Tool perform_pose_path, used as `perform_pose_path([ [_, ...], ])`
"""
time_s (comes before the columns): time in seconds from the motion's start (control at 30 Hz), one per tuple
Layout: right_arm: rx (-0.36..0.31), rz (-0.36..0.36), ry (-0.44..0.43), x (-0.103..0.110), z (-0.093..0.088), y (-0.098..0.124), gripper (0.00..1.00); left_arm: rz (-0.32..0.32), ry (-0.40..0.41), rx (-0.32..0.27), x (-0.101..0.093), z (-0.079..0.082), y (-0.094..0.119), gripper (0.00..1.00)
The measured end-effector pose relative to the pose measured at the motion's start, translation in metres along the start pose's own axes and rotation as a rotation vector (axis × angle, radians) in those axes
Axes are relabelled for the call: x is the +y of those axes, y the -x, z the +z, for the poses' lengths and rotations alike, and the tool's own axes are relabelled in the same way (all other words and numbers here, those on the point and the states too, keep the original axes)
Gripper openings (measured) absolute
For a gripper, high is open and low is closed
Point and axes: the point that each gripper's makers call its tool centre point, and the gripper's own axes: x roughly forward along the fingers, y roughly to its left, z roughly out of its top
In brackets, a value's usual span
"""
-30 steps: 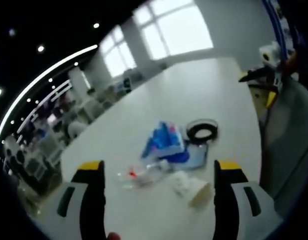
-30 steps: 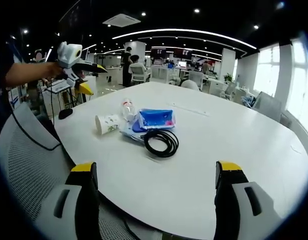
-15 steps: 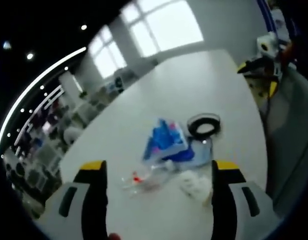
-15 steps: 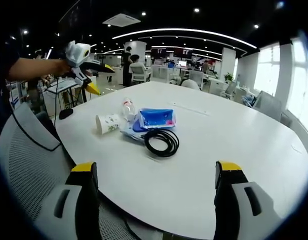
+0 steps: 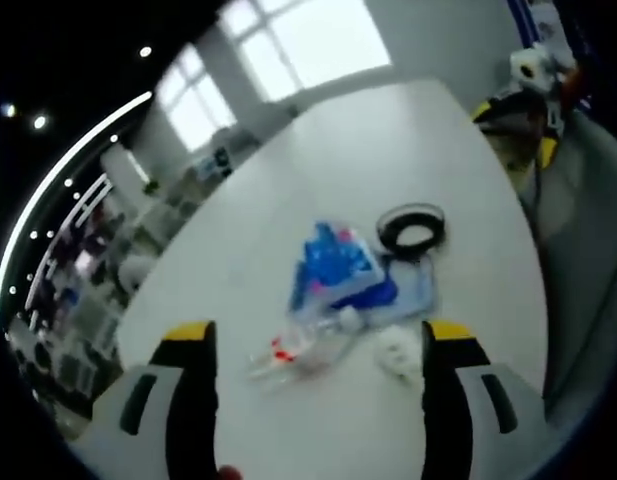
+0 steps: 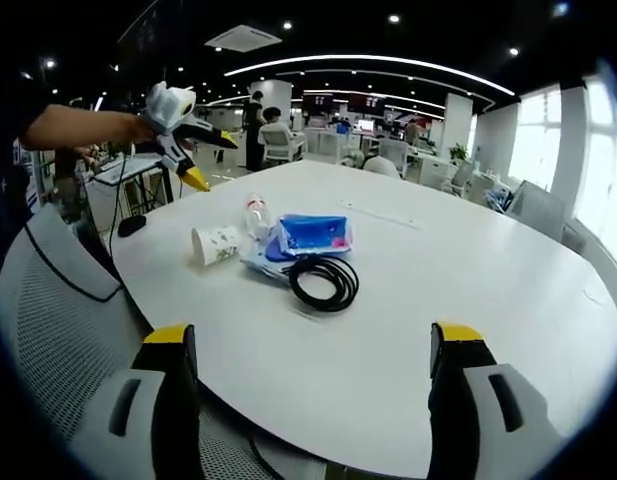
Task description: Arrange the tabletop items into an orderly group along one side of the table until the central work area is clear of visible clutter.
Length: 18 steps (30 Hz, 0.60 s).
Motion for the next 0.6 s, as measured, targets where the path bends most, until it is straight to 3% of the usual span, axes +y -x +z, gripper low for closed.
perform_pose_path([
  [0.6, 0.004, 0.003, -0.002, 0.001, -0.001, 0.001, 0.96, -0.070, -0.094, 0.084, 0.005, -0.020, -0.017, 0.75],
])
